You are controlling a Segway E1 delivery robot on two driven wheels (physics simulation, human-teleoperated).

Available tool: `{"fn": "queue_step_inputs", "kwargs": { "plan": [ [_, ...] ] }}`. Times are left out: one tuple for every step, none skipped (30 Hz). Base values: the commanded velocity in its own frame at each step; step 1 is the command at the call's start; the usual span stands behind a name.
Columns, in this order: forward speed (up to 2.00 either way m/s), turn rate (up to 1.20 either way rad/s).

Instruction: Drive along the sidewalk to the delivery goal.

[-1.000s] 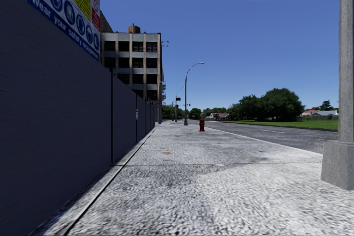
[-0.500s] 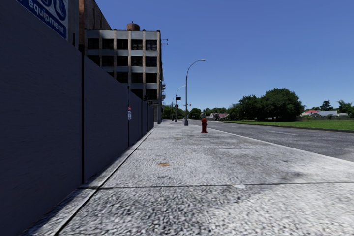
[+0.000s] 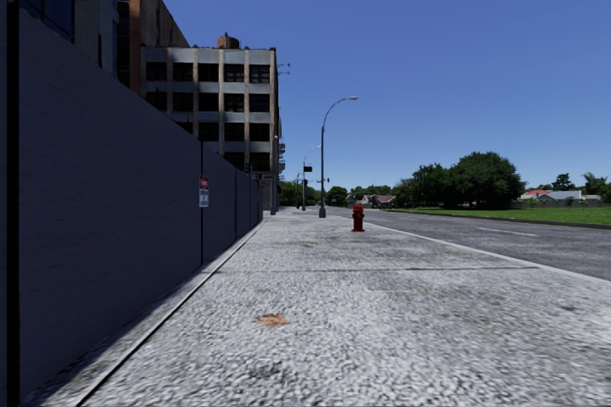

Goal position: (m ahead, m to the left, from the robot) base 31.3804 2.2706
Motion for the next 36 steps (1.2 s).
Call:
{"fn": "queue_step_inputs", "kwargs": {
  "plan": [
    [2.00,0.00],
    [2.00,0.00],
    [2.00,0.00],
    [2.00,0.00],
    [2.00,0.00],
    [2.00,0.00],
    [2.00,0.00],
    [2.00,0.00],
    [2.00,0.00],
    [2.00,0.00],
    [2.00,0.00],
    [2.00,0.00],
    [2.00,0.00],
    [2.00,0.00],
    [2.00,0.00],
    [2.00,0.00],
    [2.00,0.00],
    [2.00,0.00],
    [2.00,0.00],
    [2.00,0.00],
    [2.00,0.00],
    [2.00,0.00],
    [2.00,0.00],
    [2.00,0.00],
    [2.00,0.00],
    [2.00,0.00],
    [2.00,0.00],
    [2.00,0.00],
    [2.00,0.00],
    [2.00,0.00],
    [2.00,0.00],
    [2.00,0.00],
    [2.00,0.00],
    [2.00,0.00],
    [2.00,0.00],
    [2.00,0.00]
  ]
}}
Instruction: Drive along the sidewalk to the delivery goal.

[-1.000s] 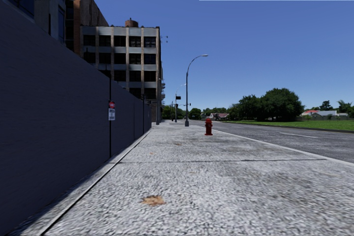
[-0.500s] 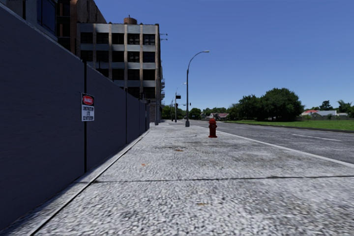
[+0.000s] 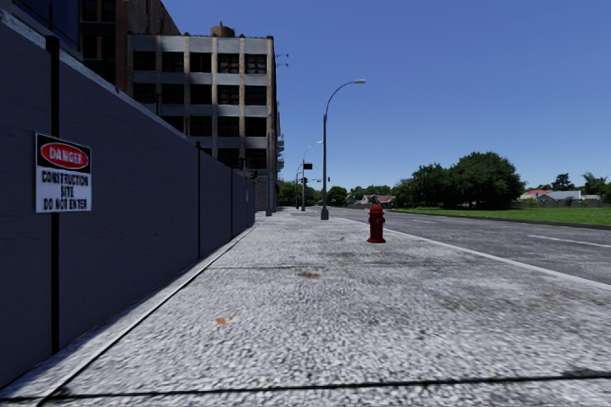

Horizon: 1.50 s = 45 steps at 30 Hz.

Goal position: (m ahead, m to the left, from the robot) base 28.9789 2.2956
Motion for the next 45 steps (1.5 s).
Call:
{"fn": "queue_step_inputs", "kwargs": {
  "plan": [
    [2.00,0.00],
    [2.00,0.00],
    [1.99,0.00],
    [1.99,0.00],
    [1.98,0.00],
    [1.98,0.00],
    [1.98,0.00],
    [1.98,0.00],
    [1.98,0.00],
    [1.98,0.00],
    [1.98,0.00],
    [1.98,0.00],
    [1.98,0.00],
    [1.98,0.00],
    [1.98,0.00],
    [1.98,0.00],
    [1.98,0.00],
    [1.98,0.00],
    [1.98,0.00],
    [1.98,0.00],
    [1.98,0.00],
    [1.98,0.00],
    [1.98,0.00],
    [1.98,0.00],
    [1.98,0.03],
    [1.98,0.03],
    [1.98,0.04],
    [1.98,0.05],
    [1.98,0.05],
    [1.98,0.05],
    [1.98,0.06],
    [1.98,0.11],
    [1.98,0.11],
    [1.98,0.18],
    [1.98,0.21],
    [1.98,0.25],
    [1.98,0.25],
    [1.98,0.27],
    [1.98,0.27],
    [1.98,0.28],
    [1.98,0.28],
    [1.98,0.09],
    [1.98,0.00],
    [1.98,0.00],
    [1.98,0.00]
  ]
}}
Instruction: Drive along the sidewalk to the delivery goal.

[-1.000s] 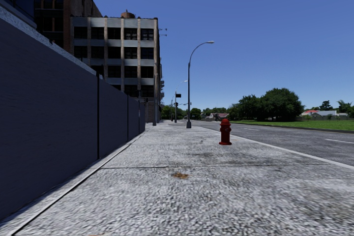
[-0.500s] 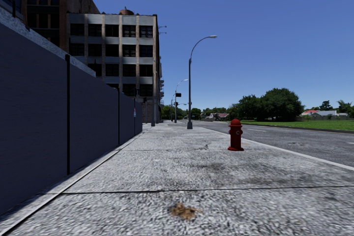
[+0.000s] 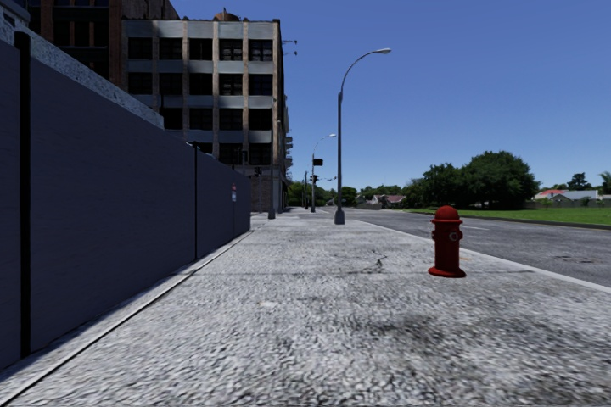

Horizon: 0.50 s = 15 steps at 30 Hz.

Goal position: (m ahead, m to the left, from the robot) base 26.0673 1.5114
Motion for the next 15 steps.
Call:
{"fn": "queue_step_inputs", "kwargs": {
  "plan": [
    [1.98,0.00],
    [1.98,0.00],
    [1.98,0.00],
    [1.98,0.00],
    [1.98,0.00],
    [1.98,0.00],
    [1.98,0.00],
    [1.98,0.00],
    [1.98,0.00],
    [1.98,0.00],
    [1.98,0.00],
    [1.98,0.05],
    [1.98,0.07],
    [1.98,0.07],
    [1.98,0.07]
  ]
}}
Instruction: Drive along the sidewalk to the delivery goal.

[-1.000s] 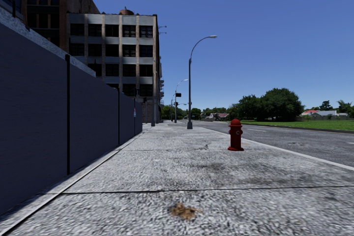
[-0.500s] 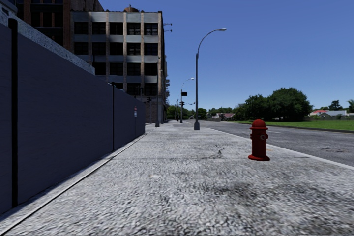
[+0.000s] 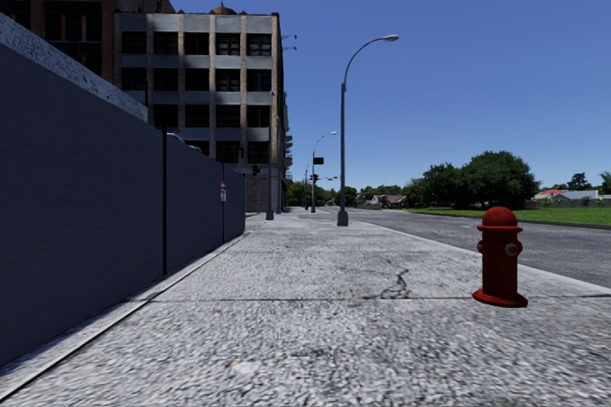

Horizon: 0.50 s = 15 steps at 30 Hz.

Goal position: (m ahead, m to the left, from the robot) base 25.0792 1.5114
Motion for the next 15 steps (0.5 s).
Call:
{"fn": "queue_step_inputs", "kwargs": {
  "plan": [
    [1.98,0.05],
    [1.98,0.05],
    [1.98,0.00],
    [1.98,0.00],
    [1.98,0.00],
    [1.98,0.00],
    [1.98,0.00],
    [1.98,0.00],
    [1.98,0.00],
    [1.98,0.00],
    [1.98,0.00],
    [1.98,0.00],
    [1.98,0.00],
    [1.98,0.00],
    [1.98,0.06]
  ]
}}
